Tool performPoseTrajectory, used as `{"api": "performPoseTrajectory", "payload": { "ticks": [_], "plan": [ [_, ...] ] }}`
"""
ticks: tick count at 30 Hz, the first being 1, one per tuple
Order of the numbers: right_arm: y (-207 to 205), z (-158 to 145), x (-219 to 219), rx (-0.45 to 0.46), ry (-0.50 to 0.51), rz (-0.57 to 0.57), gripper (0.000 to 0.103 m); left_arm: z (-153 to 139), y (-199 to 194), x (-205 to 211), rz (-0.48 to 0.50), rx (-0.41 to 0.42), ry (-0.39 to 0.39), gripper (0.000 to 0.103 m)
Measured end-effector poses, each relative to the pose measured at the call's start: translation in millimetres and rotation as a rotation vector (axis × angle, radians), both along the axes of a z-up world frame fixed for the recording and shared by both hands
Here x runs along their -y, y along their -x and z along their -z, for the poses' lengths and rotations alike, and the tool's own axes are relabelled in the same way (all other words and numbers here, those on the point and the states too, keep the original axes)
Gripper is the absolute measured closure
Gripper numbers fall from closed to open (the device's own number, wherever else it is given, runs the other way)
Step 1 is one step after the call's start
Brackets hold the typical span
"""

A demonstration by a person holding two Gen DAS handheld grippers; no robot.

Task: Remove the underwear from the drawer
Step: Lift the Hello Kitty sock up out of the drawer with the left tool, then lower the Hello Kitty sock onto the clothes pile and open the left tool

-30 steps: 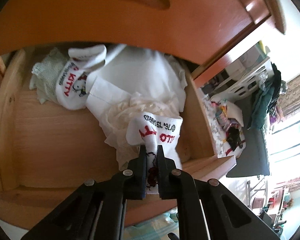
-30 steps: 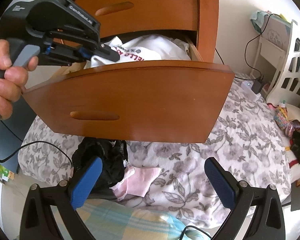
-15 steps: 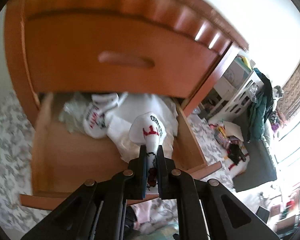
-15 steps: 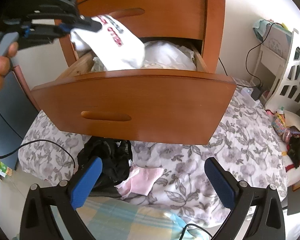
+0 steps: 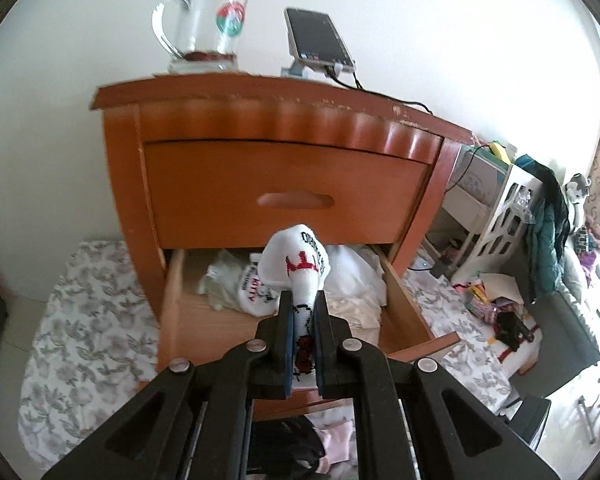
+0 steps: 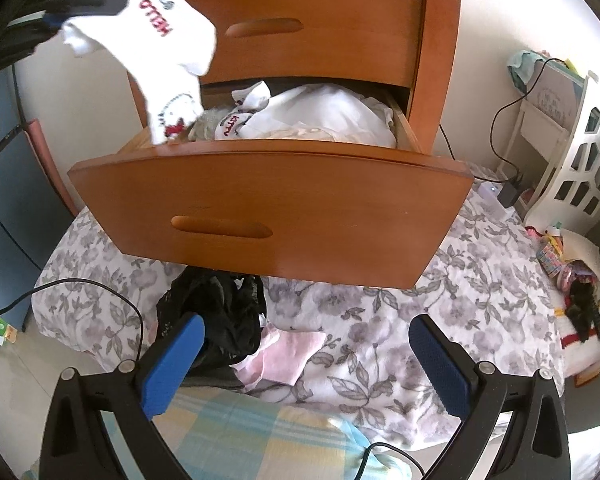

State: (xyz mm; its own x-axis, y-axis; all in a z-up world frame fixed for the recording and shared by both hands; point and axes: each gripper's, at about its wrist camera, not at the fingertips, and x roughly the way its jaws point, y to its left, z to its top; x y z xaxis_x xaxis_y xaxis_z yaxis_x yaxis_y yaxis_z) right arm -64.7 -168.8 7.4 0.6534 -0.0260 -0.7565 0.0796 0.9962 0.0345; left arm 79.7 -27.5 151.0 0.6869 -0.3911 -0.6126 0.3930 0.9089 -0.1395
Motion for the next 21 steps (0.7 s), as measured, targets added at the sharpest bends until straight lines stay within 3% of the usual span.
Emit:
{"api": "performPoseTrajectory", "payload": {
  "ticks": [10,21],
  "plan": [
    [4,-5,-10,-0.012,0.041,0.004,0.0,1,36,-24,-0.032,0.063,-0.024,0.095],
    [10,-14,-22,-0.001,0.073,0.009,0.0,26,56,-53,-0.033,0.006,0.009,0.095]
  ]
}}
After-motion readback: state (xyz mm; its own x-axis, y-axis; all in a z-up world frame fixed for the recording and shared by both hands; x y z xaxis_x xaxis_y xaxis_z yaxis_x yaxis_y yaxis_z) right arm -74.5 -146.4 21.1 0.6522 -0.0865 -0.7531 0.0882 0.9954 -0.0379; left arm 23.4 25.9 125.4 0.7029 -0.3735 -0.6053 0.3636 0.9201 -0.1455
